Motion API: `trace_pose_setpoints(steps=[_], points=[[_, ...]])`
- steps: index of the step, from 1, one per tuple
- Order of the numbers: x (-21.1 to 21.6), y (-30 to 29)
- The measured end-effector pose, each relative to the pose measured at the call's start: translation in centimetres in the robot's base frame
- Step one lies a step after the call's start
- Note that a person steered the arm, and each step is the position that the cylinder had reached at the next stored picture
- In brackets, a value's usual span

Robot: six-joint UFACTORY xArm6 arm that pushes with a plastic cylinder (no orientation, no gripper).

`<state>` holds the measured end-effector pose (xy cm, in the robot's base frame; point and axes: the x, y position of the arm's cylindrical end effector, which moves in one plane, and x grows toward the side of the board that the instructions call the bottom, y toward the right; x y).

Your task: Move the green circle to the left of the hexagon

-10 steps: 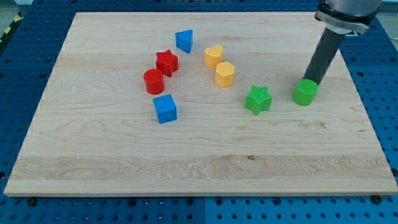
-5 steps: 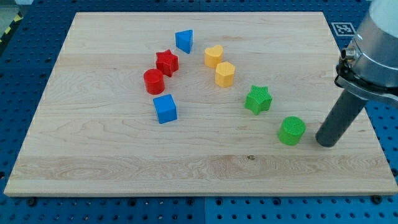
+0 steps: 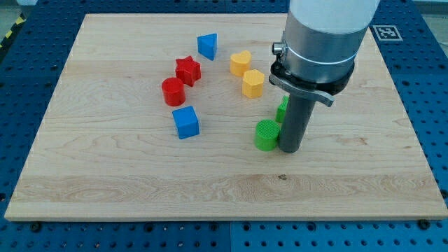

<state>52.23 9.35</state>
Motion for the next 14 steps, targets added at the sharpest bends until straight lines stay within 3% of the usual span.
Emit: trace_pose_setpoints(steps=[2,4,9,14], points=[[2.1,0.0],[1.1,-3.4],[-0.5,-3.7],[-5.3,-4.6]])
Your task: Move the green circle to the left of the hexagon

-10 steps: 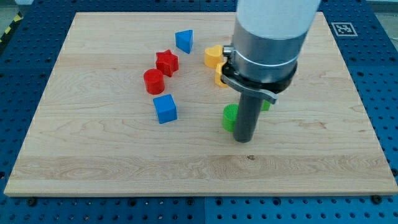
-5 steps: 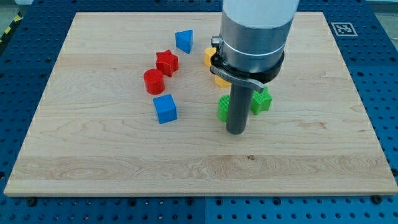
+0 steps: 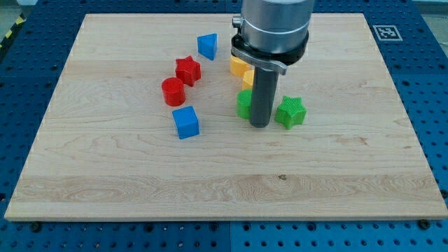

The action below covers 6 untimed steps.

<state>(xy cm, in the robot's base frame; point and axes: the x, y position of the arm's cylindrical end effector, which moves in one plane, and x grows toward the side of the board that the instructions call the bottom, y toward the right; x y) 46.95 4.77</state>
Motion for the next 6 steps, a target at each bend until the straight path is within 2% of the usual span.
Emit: trace_pose_setpoints(steps=[3,6], points=[[-3.2,-2.2],[-1.8,-3.0]])
